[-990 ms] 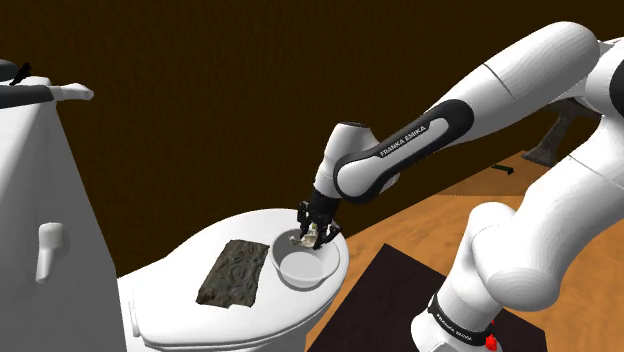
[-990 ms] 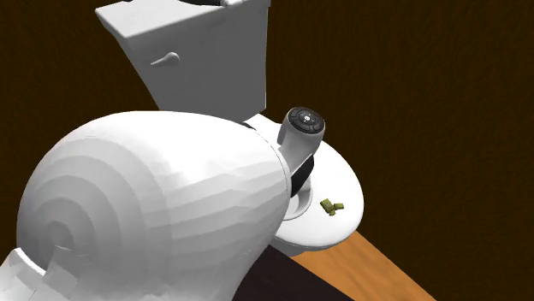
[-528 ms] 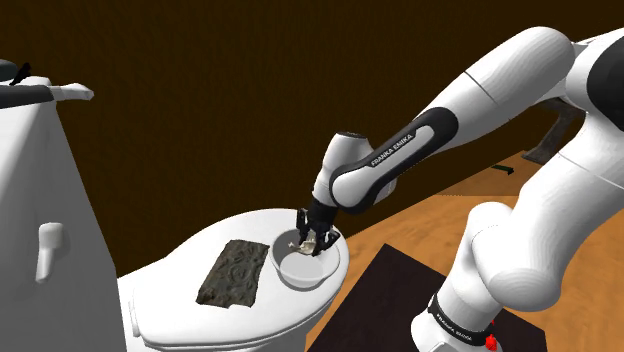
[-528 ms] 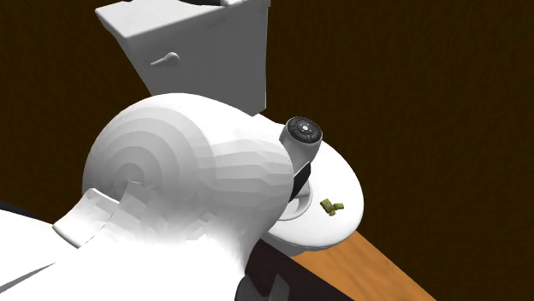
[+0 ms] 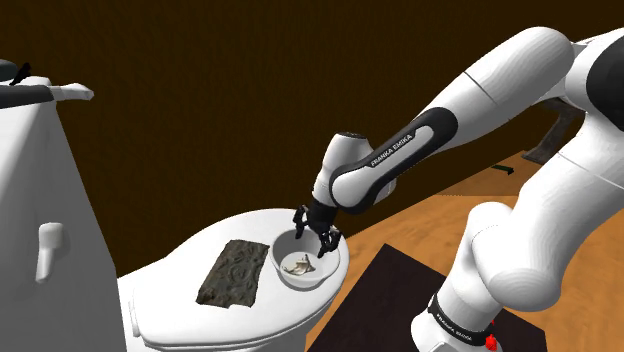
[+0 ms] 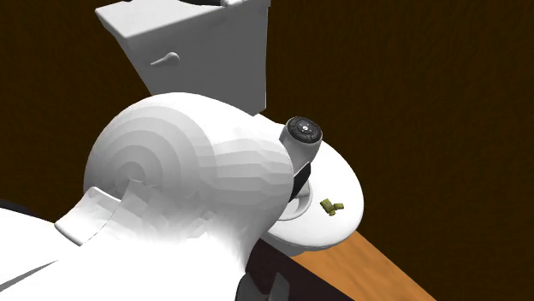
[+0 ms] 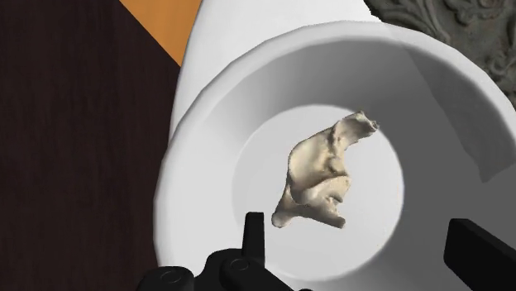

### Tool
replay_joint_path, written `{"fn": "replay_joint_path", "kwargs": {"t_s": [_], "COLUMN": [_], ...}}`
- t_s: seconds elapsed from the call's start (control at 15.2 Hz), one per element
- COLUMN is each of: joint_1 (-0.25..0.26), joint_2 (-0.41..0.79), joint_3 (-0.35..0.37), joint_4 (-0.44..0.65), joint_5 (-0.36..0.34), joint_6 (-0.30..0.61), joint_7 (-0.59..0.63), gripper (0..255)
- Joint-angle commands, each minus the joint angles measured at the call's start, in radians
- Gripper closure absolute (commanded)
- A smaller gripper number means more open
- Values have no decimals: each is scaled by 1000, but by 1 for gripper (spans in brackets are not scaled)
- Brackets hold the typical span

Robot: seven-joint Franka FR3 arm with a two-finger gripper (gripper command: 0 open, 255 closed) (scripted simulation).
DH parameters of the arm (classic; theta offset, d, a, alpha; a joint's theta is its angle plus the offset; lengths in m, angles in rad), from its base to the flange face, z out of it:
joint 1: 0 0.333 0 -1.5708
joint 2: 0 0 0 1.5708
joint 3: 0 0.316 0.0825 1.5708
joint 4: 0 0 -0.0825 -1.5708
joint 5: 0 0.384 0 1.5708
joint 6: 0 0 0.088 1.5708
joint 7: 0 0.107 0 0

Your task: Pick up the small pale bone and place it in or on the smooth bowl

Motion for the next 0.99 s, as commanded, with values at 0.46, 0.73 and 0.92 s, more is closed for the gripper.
{"fn": "replay_joint_path", "kwargs": {"t_s": [0.46, 0.73, 0.92], "joint_1": [-44, -44, -44], "joint_2": [-152, -152, -152], "joint_3": [8, 8, 8], "joint_4": [19, 19, 19], "joint_5": [-73, -73, -73], "joint_6": [-170, -170, -170], "joint_7": [48, 48, 48], "gripper": [0, 0, 0]}}
